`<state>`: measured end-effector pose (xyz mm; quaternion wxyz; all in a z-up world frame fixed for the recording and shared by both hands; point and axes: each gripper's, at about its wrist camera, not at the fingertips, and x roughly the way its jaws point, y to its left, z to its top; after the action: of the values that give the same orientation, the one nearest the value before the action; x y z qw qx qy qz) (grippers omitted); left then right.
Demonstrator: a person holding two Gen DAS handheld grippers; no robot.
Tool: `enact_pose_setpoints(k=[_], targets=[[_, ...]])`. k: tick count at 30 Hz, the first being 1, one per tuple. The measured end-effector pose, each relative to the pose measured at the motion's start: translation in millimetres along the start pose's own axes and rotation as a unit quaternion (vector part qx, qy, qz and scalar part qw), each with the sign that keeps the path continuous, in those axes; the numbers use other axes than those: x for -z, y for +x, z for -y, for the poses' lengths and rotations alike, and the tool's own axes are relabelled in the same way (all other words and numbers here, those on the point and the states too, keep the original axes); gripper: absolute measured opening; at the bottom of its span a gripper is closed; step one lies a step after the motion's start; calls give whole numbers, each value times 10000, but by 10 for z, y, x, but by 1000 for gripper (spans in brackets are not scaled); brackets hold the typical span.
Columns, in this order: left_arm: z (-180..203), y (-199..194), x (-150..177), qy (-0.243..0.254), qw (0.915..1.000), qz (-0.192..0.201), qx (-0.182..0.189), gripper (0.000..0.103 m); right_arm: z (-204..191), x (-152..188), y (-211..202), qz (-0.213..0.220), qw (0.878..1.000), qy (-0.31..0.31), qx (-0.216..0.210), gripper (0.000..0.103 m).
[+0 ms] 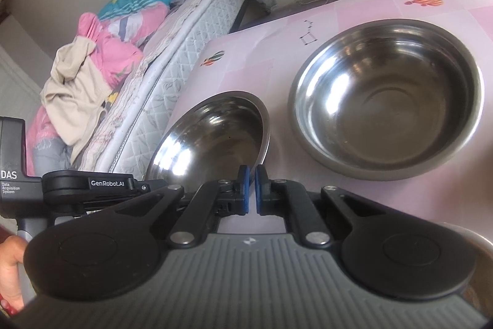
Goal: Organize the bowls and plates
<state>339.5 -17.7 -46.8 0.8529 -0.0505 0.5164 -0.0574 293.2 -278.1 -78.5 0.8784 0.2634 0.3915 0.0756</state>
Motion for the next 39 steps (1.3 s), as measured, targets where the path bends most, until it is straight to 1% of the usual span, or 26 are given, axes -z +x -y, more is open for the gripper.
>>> enact_pose_setpoints(k=[3,5,7,9,10,13,16,19,21,22,29,30,32,35,37,39], targets=[[-82,-55,37,10,10000,24,9,14,-62,10,35,-81,9999,-84,-53,3],[-124,-102,34,26,9999,80,92,14,-96,21,46,-120,9998,-138,-67,3],[-161,-156,8,-18,9997,168,156,14,-103,24,38,-114,9998,-161,-39,5],[-176,-176,-43,-40,9995,269,176,27,-88,3,23,-94,9999,-116,1,6],[-174,-171,-71,-34,9994,297,179,29,-75,-11,16,-79,9999,-75,17,6],[-145,-111,-150,-18,9993,333,141,32,-67,-45,37,-60,9999,-32,86,6],[-115,-13,-205,24,9994,353,-45,32,-99,-56,81,-71,9998,-54,154,6],[-83,80,-222,99,9994,292,-156,31,-130,-54,118,-53,9997,-99,196,6],[-71,111,-209,132,9992,290,-230,16,-156,-53,128,-38,9996,-155,224,6],[-60,117,-201,178,9989,308,-298,16,-172,-57,139,-31,9996,-185,232,6],[-12,71,-137,336,9976,472,-386,15,-199,-63,153,77,9990,-330,307,4],[-4,53,-133,354,9974,501,-379,14,-205,-62,149,92,9988,-360,319,3],[21,1,-124,398,9971,566,-316,13,-219,-61,125,139,9986,-423,279,0],[97,-74,-115,548,9957,678,-314,11,-303,-52,75,172,9980,-583,195,0],[113,-95,-117,550,9958,666,-316,11,-363,-45,41,216,9972,-687,192,0],[87,-89,-121,496,9964,630,-282,11,-363,-43,19,226,9975,-648,195,0]])
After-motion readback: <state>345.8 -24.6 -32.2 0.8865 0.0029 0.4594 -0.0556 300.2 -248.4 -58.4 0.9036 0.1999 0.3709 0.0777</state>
